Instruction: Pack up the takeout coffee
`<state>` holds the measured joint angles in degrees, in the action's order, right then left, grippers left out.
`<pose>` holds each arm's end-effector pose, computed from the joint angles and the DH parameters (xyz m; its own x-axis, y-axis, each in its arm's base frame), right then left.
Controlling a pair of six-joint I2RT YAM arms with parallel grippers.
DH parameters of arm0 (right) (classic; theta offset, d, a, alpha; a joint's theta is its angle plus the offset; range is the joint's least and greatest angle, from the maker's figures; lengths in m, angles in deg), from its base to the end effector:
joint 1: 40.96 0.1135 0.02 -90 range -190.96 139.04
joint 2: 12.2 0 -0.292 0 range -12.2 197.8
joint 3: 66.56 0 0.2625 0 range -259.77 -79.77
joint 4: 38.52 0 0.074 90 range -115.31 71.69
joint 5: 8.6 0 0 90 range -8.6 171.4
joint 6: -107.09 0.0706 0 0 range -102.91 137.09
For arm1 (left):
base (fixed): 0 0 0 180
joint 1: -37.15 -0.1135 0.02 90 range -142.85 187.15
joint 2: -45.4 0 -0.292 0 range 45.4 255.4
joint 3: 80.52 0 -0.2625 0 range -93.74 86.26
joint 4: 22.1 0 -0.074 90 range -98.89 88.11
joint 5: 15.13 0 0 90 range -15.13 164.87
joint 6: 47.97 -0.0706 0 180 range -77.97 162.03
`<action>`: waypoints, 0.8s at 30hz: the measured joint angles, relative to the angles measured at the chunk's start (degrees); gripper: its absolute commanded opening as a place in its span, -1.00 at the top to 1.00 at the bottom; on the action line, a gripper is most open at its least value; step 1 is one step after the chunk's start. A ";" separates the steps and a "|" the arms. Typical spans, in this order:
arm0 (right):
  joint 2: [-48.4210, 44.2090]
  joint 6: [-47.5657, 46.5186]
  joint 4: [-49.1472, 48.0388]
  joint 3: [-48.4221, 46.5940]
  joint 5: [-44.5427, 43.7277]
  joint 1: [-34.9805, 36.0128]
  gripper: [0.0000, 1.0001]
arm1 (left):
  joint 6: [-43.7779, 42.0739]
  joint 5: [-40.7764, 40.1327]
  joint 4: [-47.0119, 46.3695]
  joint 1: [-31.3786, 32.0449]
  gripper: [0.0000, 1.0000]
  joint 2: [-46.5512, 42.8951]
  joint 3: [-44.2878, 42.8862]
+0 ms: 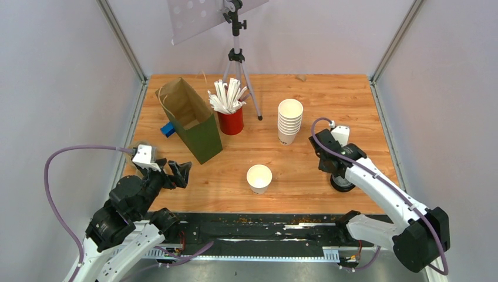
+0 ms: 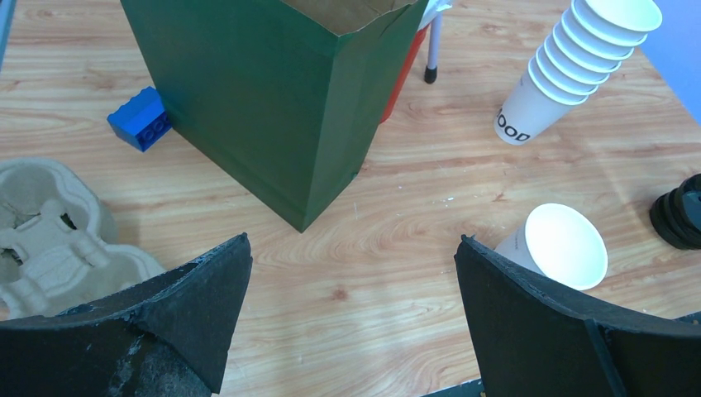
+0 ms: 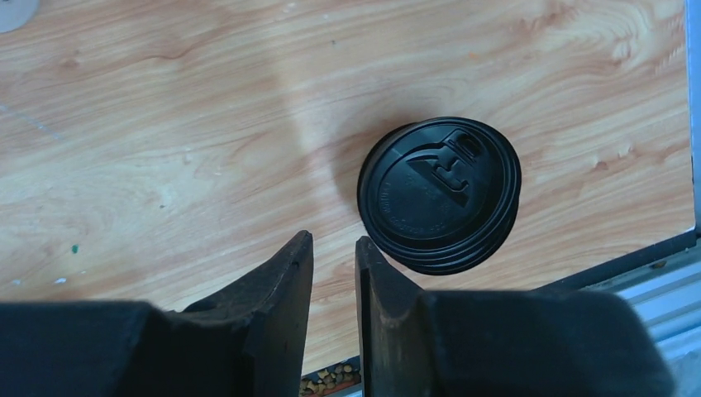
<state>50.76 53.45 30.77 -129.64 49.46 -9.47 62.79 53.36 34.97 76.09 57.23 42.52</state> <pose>0.1878 0.0712 0.2490 -0.8095 0.0941 -0.5795 0.2447 0.9513 -0.1874 0.0599 -0.0151 0.3305 -0.2588 -0.2148 -0.9417 0.2288 0.9336 -0.2759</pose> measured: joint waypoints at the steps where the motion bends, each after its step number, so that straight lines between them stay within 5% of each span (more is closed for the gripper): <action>1: 0.00 0.00 0.00 0.26 0.31 -0.92 0.48 | 0.00 0.00 0.00 0.00 -1.00 -0.04 0.00; 24: 5.51 -4.09 -7.74 5.99 4.61 -10.12 0.58 | 0.00 -0.02 0.00 0.00 -1.00 -0.83 0.35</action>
<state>56.27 49.36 23.03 -123.65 54.07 -19.59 62.79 53.33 34.97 76.09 56.40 42.87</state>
